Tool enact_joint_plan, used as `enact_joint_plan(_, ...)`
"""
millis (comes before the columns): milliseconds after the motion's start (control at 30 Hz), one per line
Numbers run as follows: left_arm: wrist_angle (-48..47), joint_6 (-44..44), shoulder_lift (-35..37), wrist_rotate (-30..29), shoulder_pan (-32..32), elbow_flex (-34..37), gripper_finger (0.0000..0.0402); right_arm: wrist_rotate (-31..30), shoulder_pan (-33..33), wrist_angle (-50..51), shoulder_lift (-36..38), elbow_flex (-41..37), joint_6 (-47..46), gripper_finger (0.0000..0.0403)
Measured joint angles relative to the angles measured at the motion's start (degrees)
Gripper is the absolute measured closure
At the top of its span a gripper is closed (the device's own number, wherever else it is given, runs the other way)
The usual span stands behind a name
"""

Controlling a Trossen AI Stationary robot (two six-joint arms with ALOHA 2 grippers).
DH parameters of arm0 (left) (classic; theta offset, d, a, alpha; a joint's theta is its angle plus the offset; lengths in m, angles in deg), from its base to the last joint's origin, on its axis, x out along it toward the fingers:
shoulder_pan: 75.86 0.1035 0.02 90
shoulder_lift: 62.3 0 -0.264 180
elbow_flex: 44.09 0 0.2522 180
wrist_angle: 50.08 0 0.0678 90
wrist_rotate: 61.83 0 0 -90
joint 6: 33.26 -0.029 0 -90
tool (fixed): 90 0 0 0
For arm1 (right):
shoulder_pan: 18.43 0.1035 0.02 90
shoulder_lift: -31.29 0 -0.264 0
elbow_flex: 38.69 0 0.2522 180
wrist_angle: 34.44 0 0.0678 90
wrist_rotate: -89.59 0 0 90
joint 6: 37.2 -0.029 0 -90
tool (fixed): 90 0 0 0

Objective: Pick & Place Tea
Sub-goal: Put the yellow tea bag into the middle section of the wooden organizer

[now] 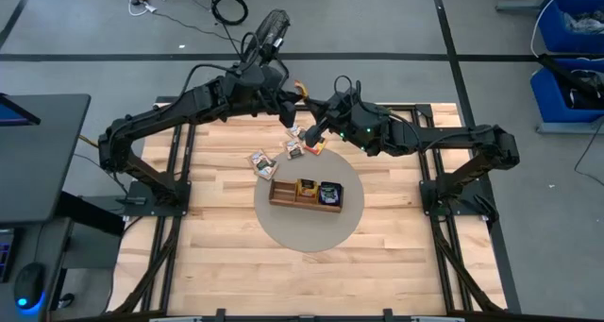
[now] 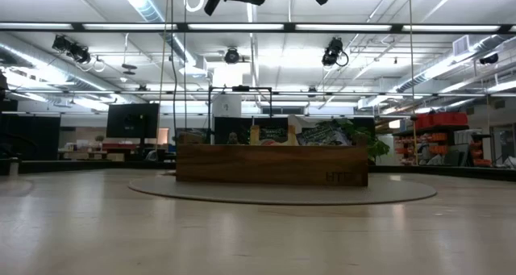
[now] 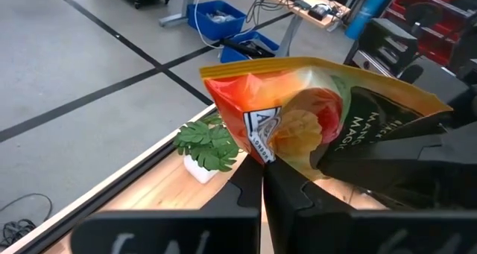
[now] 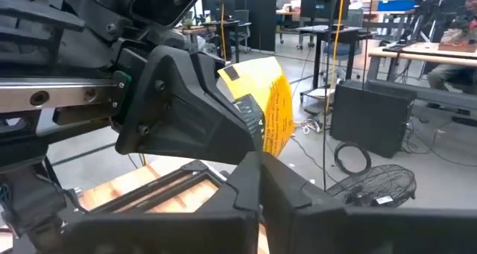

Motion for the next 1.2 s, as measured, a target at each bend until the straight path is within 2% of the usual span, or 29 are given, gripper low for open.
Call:
enact_joint_plan(167, -0.2, -1.6, 0.0, -0.1, 0.0, 0.0, 0.0392, 0.7, 0.0, 0.4, 0.2, 0.0, 0.5, 0.04)
enact_joint_plan(367, -5.1, -7.3, 1.4, 0.0, 0.3, -0.1, 0.036, 2.6, -1.3, 5.5, 3.0, 0.0, 0.4, 0.0401)
enact_joint_plan(600, -13.7, -9.0, 5.3, -11.1, 3.7, -0.1, 0.0331, 13.8, -4.0, 18.5, 7.0, 0.2, -2.4, 0.0402)
enact_joint_plan(833, -16.7, -9.3, 9.0, -11.2, 7.4, 0.0, 0.0324, 31.2, -5.0, 28.1, 5.1, 0.2, -5.8, 0.0402)
enact_joint_plan(1067, -18.0, -9.2, 9.9, -11.0, 7.8, -0.1, 0.0323, 42.1, -5.3, 33.2, 1.8, 0.6, -7.3, 0.0403)
enact_joint_plan(1200, -20.5, -9.2, 9.9, -11.0, 7.8, 0.0, 0.0323, 43.5, -4.2, 42.3, -2.4, 7.0, -5.1, 0.0403)
